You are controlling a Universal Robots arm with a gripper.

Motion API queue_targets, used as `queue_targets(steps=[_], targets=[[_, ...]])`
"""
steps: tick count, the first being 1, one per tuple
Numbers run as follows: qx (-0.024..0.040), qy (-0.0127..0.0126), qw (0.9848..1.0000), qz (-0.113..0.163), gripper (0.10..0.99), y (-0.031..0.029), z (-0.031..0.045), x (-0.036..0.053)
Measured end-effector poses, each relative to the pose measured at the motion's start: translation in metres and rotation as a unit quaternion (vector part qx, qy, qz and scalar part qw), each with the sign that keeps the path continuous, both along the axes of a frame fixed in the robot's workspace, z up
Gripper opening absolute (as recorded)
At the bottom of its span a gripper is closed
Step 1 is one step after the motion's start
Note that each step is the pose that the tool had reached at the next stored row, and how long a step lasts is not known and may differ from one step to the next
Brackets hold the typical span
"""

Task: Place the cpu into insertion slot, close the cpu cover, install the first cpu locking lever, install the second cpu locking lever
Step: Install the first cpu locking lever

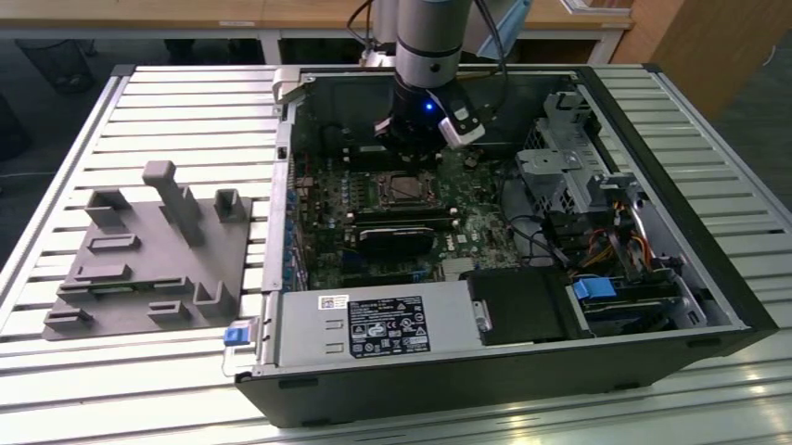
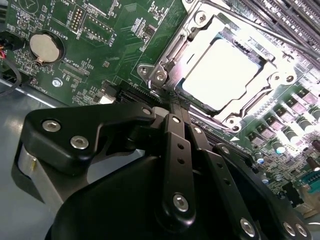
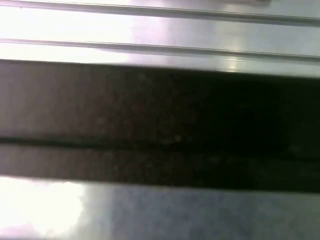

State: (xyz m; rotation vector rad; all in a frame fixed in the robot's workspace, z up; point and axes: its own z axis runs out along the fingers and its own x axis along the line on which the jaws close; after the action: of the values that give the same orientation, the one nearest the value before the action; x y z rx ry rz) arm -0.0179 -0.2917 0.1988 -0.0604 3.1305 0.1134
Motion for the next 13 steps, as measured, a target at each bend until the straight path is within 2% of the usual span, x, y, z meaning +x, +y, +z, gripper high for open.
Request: queue_targets(steps=[8, 13], targets=[[-0.0089, 0.0001, 1.0, 0.0, 0.106, 0.001, -0.0018, 0.0002], [-0.01, 0.0001, 1.0, 0.0, 0.106, 0.0023, -0.0041, 0.0012]])
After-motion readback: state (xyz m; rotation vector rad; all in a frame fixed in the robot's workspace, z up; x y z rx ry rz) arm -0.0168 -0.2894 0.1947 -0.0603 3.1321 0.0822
